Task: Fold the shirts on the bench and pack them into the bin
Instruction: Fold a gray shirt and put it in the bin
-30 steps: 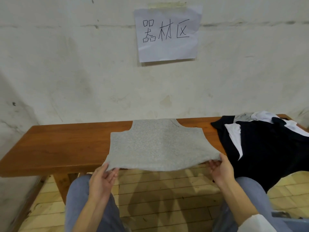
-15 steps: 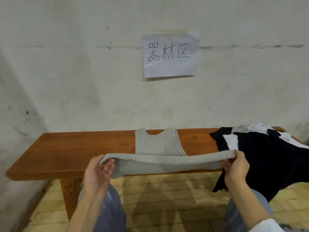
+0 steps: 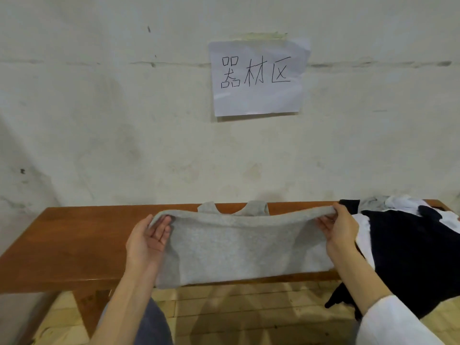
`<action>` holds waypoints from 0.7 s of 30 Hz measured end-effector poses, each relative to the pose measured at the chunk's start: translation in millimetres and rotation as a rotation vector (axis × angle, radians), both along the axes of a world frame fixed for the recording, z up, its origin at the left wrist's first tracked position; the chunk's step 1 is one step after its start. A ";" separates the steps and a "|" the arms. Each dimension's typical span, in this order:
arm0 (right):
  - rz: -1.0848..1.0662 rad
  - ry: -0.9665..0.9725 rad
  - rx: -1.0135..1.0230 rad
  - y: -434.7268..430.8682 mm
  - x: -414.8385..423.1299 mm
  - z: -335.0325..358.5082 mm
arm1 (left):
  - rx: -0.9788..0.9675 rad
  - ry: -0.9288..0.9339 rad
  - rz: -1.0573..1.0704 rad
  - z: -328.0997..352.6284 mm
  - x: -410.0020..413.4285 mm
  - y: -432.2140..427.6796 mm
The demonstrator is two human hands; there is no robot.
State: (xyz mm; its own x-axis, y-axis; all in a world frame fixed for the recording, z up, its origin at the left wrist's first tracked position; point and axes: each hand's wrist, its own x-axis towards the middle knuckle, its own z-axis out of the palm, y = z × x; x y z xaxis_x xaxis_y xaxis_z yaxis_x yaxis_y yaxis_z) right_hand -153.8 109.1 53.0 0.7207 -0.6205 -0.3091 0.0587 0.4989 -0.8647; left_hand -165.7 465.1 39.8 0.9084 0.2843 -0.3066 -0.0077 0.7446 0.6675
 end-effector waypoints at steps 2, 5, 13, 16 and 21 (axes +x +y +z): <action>0.032 0.030 -0.010 0.7 41.6 -0.1 | -0.019 0.046 0.021 -1.5 38.9 0.5; 0.146 0.185 -0.125 8.0 87.6 -20.3 | 0.029 0.064 -0.032 -15.3 80.1 -9.1; 0.728 0.565 -1.368 65.1 82.5 -125.9 | 1.962 0.064 -0.560 -119.1 94.5 -46.8; 0.746 0.628 -1.637 64.9 74.0 -139.0 | 2.115 0.162 -0.548 -129.4 91.7 -49.3; 0.854 0.580 -1.752 53.9 71.5 -134.1 | 2.101 0.250 -0.566 -120.2 61.1 -67.4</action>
State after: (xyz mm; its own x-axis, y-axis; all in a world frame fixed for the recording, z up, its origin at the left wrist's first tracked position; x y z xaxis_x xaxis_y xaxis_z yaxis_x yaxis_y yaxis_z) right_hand -82.3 162.9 -81.1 0.9886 -0.0735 -0.1315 -0.0965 -0.9792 -0.1785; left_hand -104.6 397.7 -80.4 0.9944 0.0608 -0.0864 0.0796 -0.9691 0.2335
